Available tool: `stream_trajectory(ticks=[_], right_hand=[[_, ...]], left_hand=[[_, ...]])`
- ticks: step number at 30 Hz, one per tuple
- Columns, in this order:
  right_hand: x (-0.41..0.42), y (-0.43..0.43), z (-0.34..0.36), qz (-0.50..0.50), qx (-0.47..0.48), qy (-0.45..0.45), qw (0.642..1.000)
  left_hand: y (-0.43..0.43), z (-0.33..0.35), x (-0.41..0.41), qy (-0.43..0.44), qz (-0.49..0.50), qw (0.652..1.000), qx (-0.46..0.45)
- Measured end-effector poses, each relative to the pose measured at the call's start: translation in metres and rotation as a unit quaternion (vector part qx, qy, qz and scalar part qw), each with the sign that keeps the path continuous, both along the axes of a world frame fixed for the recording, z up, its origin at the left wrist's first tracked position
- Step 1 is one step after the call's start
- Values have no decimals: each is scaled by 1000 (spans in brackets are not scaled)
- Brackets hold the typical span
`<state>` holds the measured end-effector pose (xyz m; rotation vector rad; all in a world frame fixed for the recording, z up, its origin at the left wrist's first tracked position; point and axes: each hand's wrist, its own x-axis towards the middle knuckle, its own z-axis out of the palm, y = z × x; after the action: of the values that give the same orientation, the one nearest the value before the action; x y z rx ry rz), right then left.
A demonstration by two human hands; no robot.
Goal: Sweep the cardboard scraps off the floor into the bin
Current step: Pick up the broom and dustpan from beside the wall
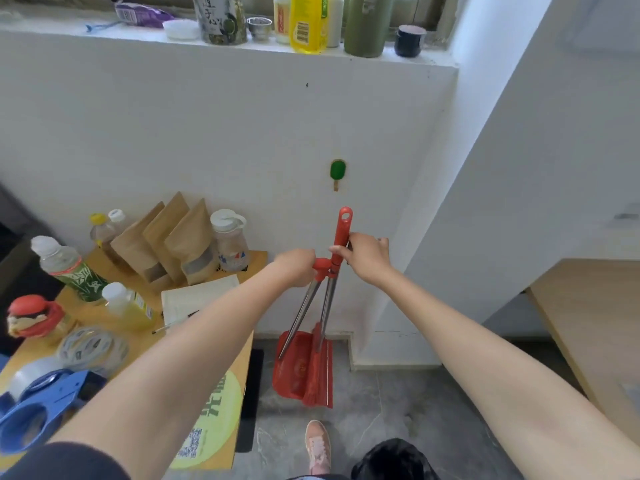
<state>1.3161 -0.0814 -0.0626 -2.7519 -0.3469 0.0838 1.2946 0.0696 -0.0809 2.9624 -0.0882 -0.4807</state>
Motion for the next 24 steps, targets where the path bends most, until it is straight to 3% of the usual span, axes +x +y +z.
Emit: stream_trajectory(ticks=[7, 16, 24], right_hand=[[-109, 4, -18, -45, 7, 2, 999], [-199, -10, -18, -79, 42, -25, 996], [-255, -27, -28, -60, 46, -13, 997]], left_hand=[[5, -18, -99, -7, 1, 1000, -29], [-7, -31, -184, -113, -47, 992, 24], [-19, -35, -242, -62, -56, 996, 27]])
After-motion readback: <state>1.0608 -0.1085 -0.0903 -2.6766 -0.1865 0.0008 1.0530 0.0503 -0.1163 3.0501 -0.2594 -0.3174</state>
